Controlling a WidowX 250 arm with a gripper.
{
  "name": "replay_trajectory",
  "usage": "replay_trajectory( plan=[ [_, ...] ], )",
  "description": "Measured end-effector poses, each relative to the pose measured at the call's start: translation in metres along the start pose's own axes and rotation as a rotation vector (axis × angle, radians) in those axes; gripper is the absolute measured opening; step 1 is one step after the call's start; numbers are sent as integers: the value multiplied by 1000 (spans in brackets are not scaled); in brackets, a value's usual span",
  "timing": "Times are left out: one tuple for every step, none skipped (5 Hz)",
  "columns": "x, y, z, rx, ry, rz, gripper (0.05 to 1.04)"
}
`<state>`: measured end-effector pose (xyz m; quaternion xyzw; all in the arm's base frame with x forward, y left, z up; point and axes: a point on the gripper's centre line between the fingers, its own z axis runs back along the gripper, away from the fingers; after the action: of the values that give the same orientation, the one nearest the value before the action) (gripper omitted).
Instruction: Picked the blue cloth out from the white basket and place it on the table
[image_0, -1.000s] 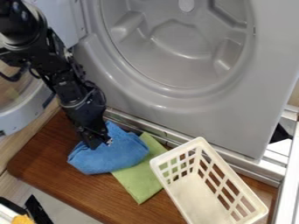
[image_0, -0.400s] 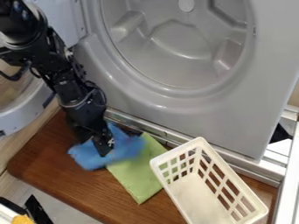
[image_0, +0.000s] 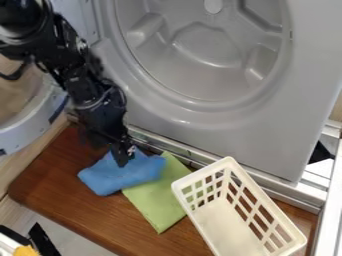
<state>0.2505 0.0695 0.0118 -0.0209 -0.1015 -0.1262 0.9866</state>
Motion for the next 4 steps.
replay_trajectory(
  plan=[
    [10,-4,25,45,-45,-20,1000],
    [18,-10,55,82,-104,-51,1000],
    [21,-16,71,75,-145,-79,1000],
    [21,-16,71,76,-144,-86,1000]
  ],
)
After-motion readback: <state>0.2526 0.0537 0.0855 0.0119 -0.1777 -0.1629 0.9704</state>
